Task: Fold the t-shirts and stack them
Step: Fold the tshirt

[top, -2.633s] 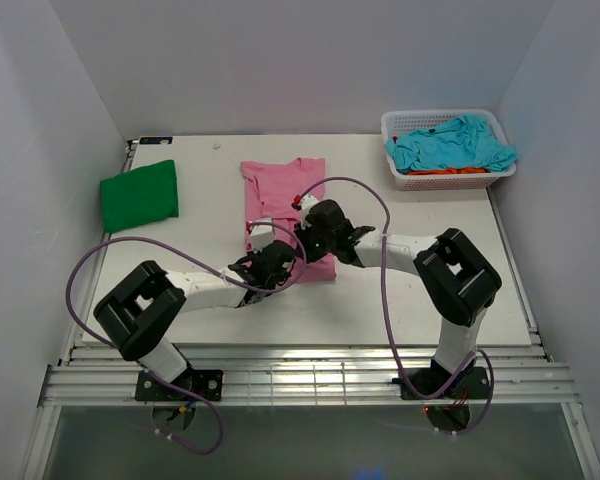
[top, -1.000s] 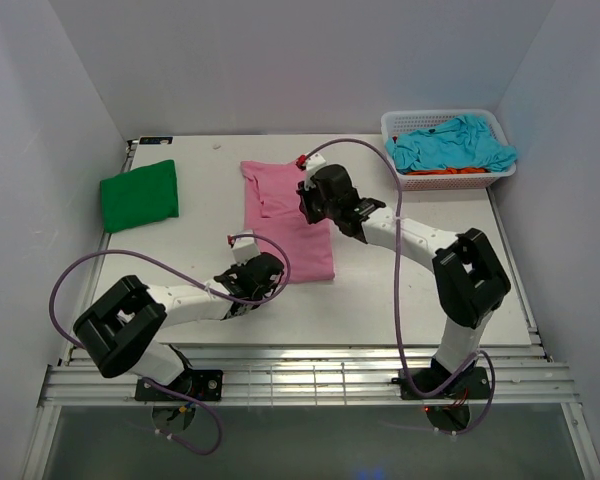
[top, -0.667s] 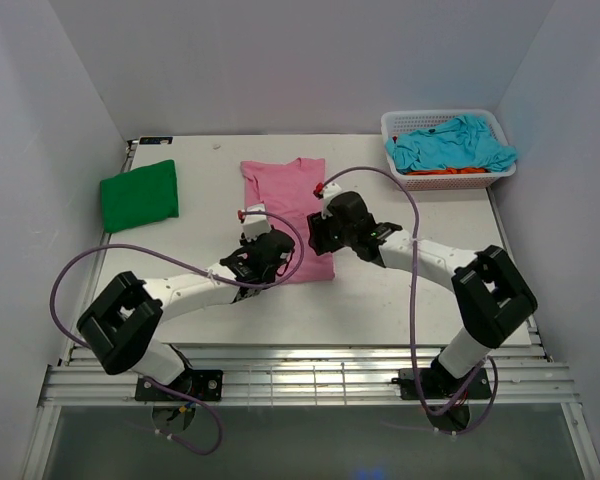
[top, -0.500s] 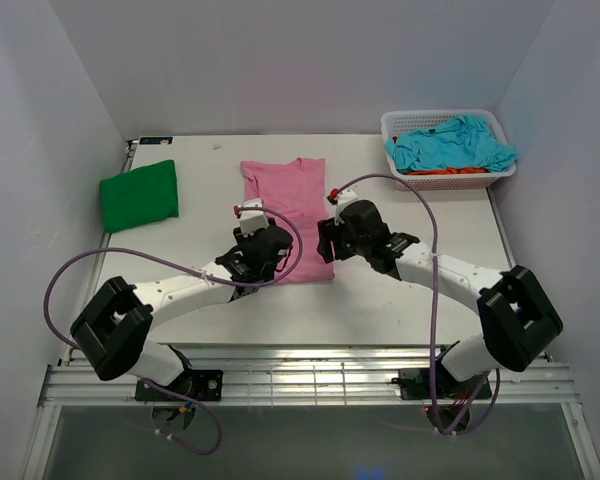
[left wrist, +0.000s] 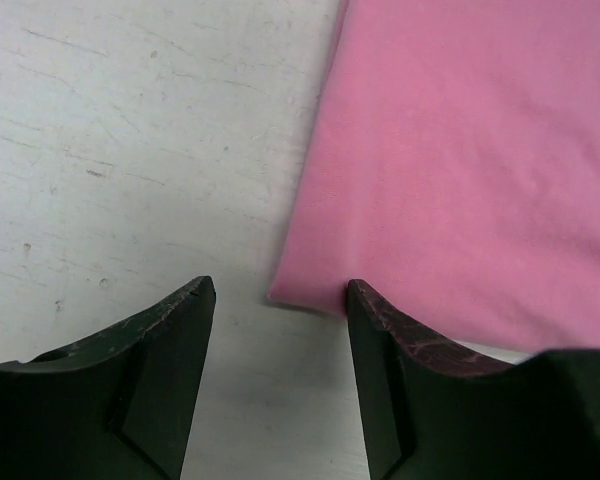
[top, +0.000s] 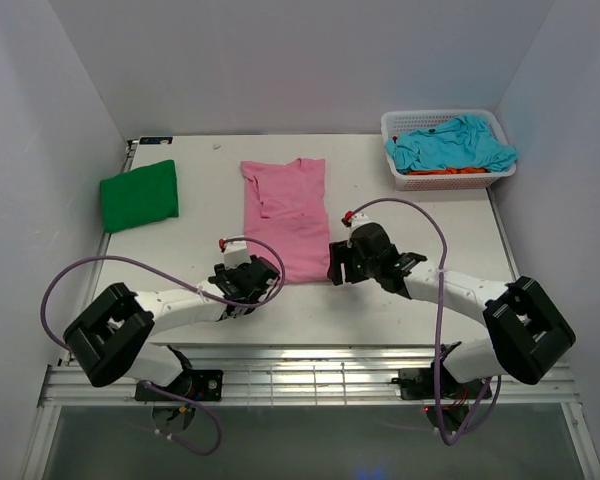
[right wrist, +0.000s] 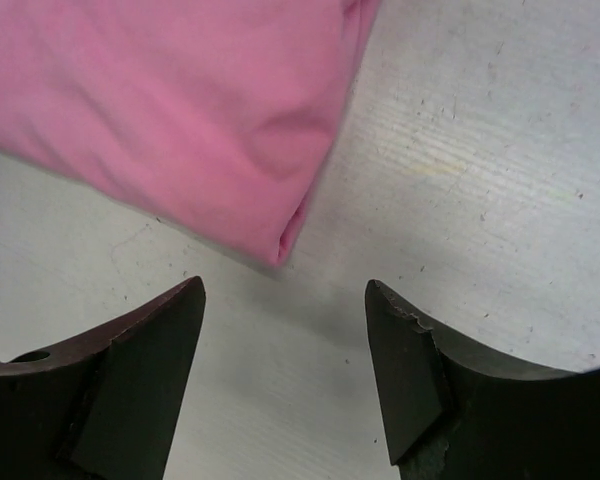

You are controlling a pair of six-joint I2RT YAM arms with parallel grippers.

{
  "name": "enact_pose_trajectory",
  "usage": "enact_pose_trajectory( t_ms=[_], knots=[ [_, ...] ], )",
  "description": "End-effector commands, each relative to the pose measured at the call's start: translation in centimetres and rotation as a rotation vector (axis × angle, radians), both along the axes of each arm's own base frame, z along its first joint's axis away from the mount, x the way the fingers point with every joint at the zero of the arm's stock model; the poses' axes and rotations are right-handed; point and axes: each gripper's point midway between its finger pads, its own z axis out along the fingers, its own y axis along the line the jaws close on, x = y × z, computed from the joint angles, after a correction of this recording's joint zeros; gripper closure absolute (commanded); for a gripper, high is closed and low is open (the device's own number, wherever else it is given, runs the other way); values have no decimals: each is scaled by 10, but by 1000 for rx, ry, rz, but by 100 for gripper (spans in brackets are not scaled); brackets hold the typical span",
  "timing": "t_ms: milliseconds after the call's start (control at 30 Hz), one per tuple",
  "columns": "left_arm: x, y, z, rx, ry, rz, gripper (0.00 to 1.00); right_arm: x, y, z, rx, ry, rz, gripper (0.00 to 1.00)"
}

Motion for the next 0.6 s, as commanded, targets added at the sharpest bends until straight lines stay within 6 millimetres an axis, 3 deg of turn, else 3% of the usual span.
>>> enact_pose_trajectory(
  t_ms=[0, 333, 567],
  knots=[
    [0, 0, 10, -58, -35, 19, 34, -4, 9, -4, 62, 17, -11, 29],
    [8, -5, 19, -106, -121, -14, 33, -5, 26, -23, 124, 68, 10, 29],
    [17, -3, 7, -172, -124, -41, 33, -1, 26, -31, 113, 72, -2, 30]
  ],
)
